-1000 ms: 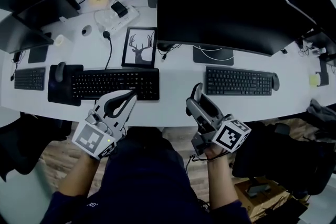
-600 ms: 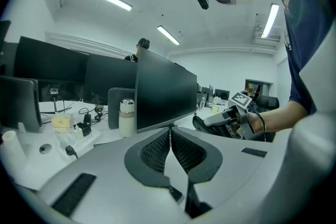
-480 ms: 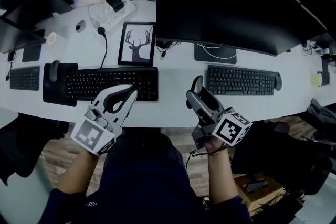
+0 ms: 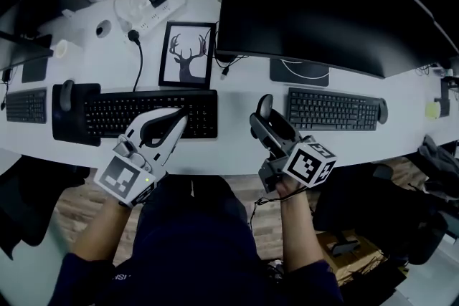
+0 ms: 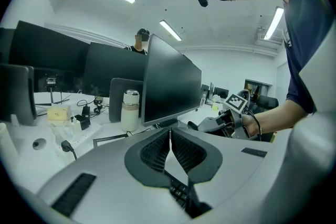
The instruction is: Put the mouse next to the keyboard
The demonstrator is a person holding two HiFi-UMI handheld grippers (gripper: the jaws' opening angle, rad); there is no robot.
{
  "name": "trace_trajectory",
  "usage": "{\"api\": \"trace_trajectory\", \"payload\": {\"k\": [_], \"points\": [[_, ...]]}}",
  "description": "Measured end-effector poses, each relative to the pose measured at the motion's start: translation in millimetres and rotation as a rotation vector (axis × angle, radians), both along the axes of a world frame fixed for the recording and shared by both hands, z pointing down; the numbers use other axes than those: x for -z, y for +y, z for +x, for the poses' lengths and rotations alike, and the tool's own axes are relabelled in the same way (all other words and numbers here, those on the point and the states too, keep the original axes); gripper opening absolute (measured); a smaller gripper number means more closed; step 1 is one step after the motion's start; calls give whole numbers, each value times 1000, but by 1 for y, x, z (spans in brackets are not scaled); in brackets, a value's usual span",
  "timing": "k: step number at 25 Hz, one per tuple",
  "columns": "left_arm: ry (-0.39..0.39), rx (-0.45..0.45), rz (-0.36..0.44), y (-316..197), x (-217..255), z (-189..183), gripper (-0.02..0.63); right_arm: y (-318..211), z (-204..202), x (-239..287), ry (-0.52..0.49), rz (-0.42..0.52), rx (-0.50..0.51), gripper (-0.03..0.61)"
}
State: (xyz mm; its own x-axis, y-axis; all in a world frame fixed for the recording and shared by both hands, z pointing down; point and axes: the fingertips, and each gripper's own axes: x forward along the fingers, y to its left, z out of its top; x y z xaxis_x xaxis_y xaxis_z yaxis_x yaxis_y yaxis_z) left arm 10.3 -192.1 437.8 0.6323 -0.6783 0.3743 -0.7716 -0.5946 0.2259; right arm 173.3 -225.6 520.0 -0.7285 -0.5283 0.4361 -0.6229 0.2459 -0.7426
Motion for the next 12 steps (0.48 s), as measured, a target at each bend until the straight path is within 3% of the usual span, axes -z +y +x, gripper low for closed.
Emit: {"api": "trace_trajectory", "payload": {"k": [12], "points": [[23,12,-40,-11,-20,-20,38,-16,-20,-38,129,-32,60,288]]}}
